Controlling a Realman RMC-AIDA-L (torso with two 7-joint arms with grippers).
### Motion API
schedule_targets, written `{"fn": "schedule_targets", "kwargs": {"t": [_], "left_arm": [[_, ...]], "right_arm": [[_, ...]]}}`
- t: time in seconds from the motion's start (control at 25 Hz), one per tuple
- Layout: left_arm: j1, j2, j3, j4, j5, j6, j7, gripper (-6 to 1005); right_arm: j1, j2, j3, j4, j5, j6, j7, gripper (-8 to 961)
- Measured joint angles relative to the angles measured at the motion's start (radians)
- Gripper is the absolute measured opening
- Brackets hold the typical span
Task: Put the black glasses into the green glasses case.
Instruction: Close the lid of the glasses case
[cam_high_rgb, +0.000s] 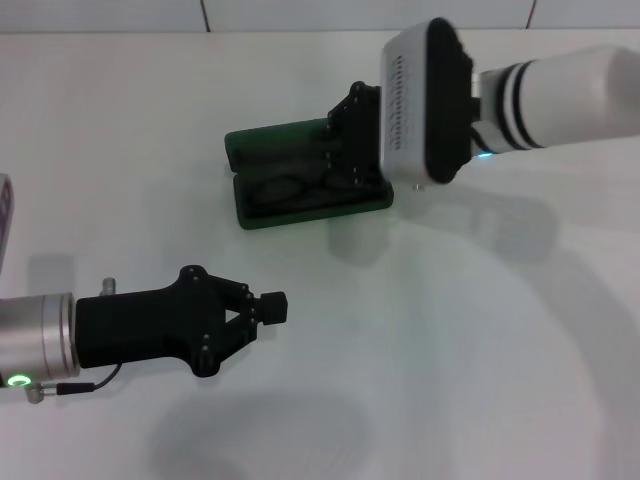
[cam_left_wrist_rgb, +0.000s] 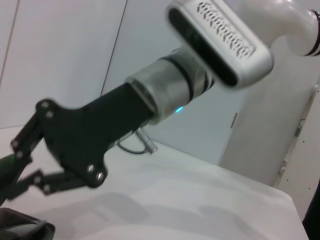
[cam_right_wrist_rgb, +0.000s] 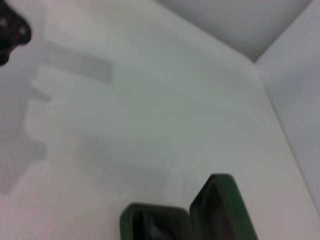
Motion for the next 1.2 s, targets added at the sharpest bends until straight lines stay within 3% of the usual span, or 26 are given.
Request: {"fn": "schedule_targets", "kwargs": {"t": [0.08,0.24,0.4,0.56,0.68,0.88,1.2], "left_arm": [[-0.001,0.000,-0.003,0.000,-0.001,0.001,-0.003,11],[-0.008,-0.006,-0.009,0.000,-0.010,-0.005,-0.006,12],[-0.021,-0.011,-0.011,0.000,-0.025,-0.060,-0.030,12],[-0.039,-0.015,-0.011,0.000,-0.050,-0.114,-0.043,12],[-0.043,-0.015,-0.011,0.000,-0.077,-0.153,-0.049,12],[-0.061,-0.018,-0.011,-0.001,-0.102,-0.263,-0.057,12],[-0.080,-0.025,-0.007,-0.007,-0.094,-0.417,-0.076,13]], "right_arm": [[-0.043,-0.001,0.064,-0.048,0.000,-0.053,0.010,135],[-0.147,-0.001,0.289,-0.117,0.027,-0.260,0.028,141],[-0.228,-0.011,0.560,-0.070,0.094,-0.515,0.033,146],[-0.318,-0.019,0.756,-0.015,0.093,-0.678,-0.015,152],[-0.385,-0.020,0.816,0.020,0.098,-0.765,-0.072,156],[-0.480,-0.011,0.862,0.096,0.134,-0.859,-0.181,297],[-0.489,-0.010,0.860,0.244,0.164,-0.896,-0.314,473]]}}
